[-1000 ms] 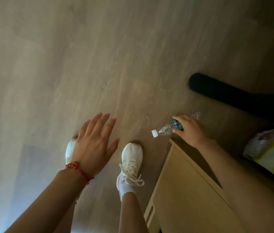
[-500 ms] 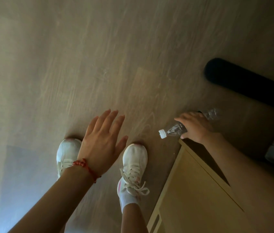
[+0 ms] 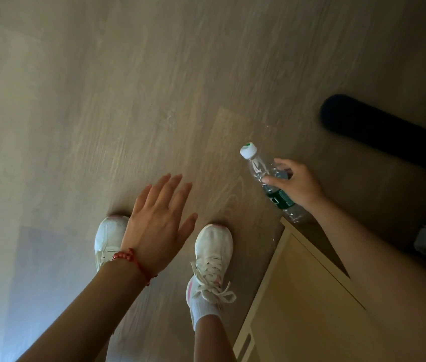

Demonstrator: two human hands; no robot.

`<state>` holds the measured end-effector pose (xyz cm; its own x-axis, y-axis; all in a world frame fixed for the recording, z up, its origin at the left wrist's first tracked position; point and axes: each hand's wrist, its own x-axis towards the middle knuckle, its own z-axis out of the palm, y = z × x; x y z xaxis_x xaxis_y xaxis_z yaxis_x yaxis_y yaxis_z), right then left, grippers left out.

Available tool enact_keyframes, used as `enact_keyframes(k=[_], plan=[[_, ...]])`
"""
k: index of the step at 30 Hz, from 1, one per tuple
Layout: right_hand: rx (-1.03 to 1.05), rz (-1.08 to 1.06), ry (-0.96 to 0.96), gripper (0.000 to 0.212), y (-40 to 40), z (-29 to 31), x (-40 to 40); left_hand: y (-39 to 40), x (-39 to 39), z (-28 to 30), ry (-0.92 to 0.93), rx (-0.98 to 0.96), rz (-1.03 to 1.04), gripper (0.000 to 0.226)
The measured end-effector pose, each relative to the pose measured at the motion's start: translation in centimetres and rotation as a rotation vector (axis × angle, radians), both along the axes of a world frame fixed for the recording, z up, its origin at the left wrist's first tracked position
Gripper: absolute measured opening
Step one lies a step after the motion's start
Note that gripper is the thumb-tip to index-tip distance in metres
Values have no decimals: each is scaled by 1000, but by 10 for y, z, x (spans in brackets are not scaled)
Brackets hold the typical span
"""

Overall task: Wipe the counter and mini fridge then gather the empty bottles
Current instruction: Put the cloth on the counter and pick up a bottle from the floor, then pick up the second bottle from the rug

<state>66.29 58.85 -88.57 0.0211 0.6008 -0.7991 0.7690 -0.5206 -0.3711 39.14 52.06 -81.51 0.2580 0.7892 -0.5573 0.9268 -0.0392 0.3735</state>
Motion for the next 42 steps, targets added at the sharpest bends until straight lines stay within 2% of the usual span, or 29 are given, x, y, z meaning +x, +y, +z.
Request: enact_keyframes(k=[8,14,23,27,29,36,42], plan=[[184,-299,153,57,27,72,-63,25,-37,58,34,69,82,55],[229,-438,283,50,55,178,-108,46,-78,132,22,175,157,53],[277,-353,356,46,85,347,-180,52,-140,271,49,351,310,52],[282,-266,420,15,92,412,-223,41,-170,323,103,403,365,51],[284,-241,463,12,90,437,-248,32,-187,342,118,402,387,54],[293,-169,517,30,63,473,-342,0,-266,374,147,400,521,54],[237,-98,545,15,31,484,-445,-41,-356,397,205,437,652,52]])
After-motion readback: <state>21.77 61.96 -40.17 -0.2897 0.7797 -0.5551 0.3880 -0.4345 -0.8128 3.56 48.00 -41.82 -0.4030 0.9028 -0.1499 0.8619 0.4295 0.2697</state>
